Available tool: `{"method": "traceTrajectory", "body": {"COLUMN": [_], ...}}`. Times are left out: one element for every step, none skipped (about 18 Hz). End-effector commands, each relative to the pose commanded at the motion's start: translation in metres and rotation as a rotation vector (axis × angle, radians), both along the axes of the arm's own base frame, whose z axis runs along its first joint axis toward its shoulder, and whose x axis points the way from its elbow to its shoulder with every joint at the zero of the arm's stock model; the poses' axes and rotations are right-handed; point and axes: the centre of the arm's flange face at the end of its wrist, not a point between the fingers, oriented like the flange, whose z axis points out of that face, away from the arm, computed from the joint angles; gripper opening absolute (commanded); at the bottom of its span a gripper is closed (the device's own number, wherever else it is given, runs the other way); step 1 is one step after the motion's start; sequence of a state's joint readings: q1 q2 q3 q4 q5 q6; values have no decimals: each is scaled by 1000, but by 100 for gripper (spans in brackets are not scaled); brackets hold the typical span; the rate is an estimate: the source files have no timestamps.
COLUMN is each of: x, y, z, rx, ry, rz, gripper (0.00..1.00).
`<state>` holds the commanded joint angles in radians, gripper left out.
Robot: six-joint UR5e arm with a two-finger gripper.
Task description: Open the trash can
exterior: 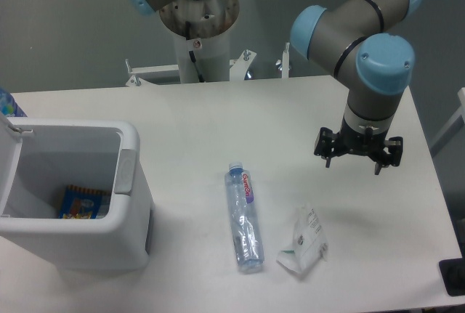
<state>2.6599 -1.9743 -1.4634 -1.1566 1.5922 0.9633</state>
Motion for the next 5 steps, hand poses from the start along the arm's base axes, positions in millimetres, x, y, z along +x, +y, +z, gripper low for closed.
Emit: {"method": "traceTrajectory", "body": {"x": [0,0,0,1,1], "y": [-1,-1,-1,-1,-1], "z": [-1,-1,-1,-2,-1], "rx": [-10,-13,-14,-14,-14], "ry": [2,3,3,2,3], "rz": [-2,-9,-12,-12,-12], "gripper": [100,100,100,100,100]}}
